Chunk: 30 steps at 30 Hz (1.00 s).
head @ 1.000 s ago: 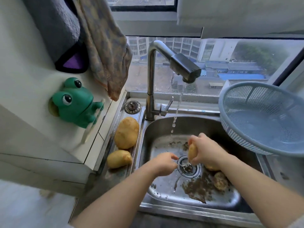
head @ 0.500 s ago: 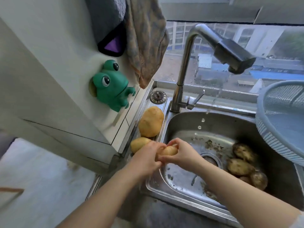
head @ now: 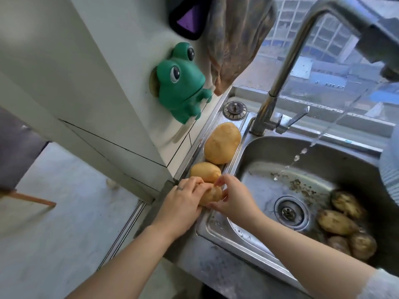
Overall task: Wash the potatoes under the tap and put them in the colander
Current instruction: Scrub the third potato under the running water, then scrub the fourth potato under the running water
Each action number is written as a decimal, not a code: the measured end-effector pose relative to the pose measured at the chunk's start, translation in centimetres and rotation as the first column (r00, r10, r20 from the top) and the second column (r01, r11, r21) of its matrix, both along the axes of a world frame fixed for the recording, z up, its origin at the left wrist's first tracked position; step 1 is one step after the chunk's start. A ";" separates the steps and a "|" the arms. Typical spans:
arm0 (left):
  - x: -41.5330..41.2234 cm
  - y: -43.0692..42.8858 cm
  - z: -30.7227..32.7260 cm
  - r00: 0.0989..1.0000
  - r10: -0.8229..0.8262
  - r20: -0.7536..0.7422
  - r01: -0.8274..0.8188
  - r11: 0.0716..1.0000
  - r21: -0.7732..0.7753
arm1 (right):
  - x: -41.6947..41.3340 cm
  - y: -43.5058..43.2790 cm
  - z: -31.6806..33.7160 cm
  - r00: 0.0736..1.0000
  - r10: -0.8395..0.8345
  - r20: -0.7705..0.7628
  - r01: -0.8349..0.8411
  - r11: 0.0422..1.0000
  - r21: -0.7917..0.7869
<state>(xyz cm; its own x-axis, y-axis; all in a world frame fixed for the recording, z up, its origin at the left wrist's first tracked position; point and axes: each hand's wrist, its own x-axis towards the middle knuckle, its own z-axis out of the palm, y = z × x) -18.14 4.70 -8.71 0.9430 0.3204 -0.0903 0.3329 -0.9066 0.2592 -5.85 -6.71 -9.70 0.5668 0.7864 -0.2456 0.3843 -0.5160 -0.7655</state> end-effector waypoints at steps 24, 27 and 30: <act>15.3 -15.3 -2.4 0.894 -0.274 -0.355 0.051 0.849 -0.526 | 12.3 -25.3 -7.1 0.715 0.659 0.233 -0.144 0.465 -0.873; 15.4 -15.9 -2.7 0.902 -0.246 -0.355 0.015 0.839 -0.544 | 13.2 -25.3 -8.5 0.534 0.828 0.169 -0.241 0.341 -0.909; 15.3 -16.3 -2.8 0.912 -0.217 -0.349 -0.019 0.826 -0.564 | 13.8 -25.4 -9.8 0.329 0.937 0.120 -0.311 0.227 -0.923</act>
